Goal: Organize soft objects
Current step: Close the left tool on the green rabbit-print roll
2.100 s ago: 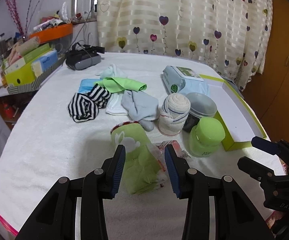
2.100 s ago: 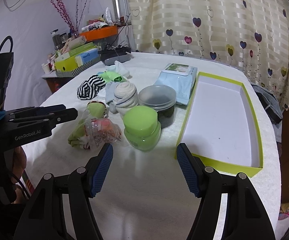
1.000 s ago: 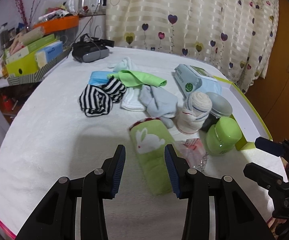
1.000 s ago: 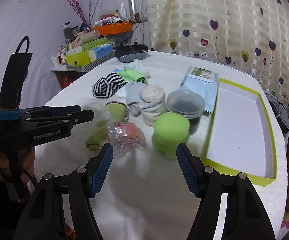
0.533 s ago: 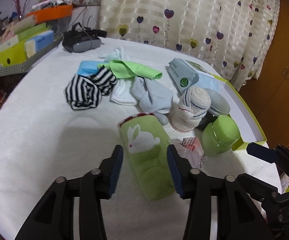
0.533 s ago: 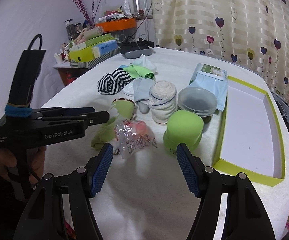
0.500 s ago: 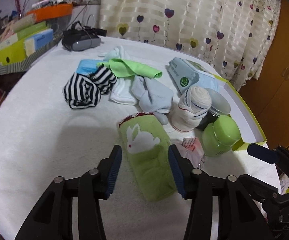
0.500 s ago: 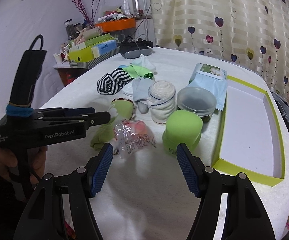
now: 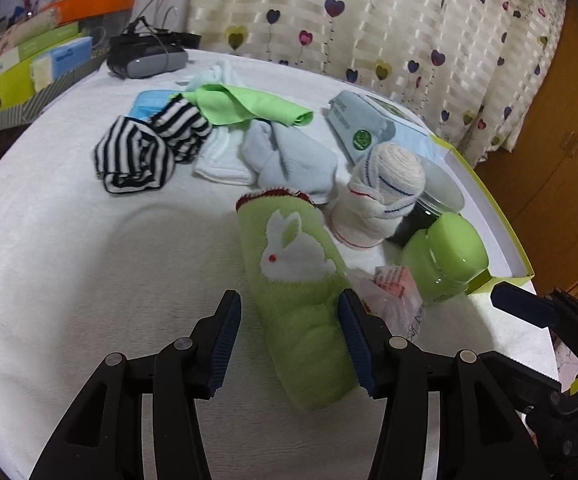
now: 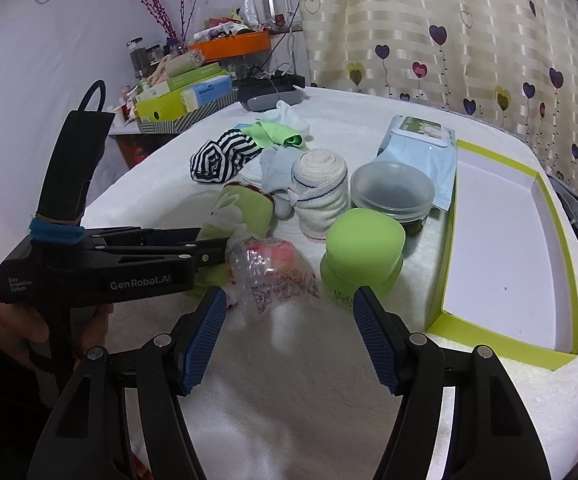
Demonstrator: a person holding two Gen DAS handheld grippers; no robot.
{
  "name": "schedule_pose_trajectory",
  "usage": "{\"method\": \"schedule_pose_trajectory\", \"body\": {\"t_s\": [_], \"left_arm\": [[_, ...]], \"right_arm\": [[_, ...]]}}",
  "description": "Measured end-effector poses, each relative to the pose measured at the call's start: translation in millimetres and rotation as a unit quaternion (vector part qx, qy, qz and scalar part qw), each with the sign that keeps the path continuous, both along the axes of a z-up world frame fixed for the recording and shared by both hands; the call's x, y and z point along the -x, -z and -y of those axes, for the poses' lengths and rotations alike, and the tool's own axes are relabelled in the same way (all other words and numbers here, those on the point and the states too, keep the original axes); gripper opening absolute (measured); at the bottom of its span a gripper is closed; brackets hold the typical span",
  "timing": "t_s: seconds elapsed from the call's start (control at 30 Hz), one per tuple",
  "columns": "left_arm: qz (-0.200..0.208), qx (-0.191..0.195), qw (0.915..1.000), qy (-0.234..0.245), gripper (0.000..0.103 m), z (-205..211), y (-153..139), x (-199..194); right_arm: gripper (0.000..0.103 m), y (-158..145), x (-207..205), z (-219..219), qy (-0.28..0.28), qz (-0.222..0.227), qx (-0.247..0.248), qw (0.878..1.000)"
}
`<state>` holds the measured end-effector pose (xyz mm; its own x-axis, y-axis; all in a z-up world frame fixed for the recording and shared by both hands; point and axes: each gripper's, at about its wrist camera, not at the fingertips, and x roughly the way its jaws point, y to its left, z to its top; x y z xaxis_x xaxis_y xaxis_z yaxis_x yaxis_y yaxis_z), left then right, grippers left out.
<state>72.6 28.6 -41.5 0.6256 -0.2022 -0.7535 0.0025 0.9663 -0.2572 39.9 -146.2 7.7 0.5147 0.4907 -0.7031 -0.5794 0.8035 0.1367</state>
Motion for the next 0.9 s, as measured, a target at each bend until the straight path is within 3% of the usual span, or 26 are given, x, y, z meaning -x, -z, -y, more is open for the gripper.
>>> {"method": "schedule_pose_trajectory", "body": {"t_s": [0.17, 0.27, 0.4, 0.67, 0.9], "left_arm": [[0.002, 0.002, 0.9997, 0.026, 0.050, 11, 4, -1], [0.013, 0.006, 0.9993, 0.034, 0.032, 11, 1, 3], [0.025, 0.003, 0.9989, 0.039, 0.024, 7, -2, 11], [0.038, 0.002, 0.9990, 0.023, 0.022, -13, -8, 21], [0.042, 0.002, 0.9991, -0.001, 0.022, -36, -9, 25]], "right_arm": [[0.067, 4, 0, -2, 0.002, -0.008, -0.004, 1.000], [0.067, 8, 0, -3, 0.005, -0.014, -0.003, 1.000], [0.067, 11, -1, -6, 0.009, -0.019, -0.007, 1.000], [0.065, 21, -5, -29, 0.000, -0.030, -0.008, 1.000], [0.065, 32, -16, -44, 0.026, -0.036, 0.000, 0.999]]}}
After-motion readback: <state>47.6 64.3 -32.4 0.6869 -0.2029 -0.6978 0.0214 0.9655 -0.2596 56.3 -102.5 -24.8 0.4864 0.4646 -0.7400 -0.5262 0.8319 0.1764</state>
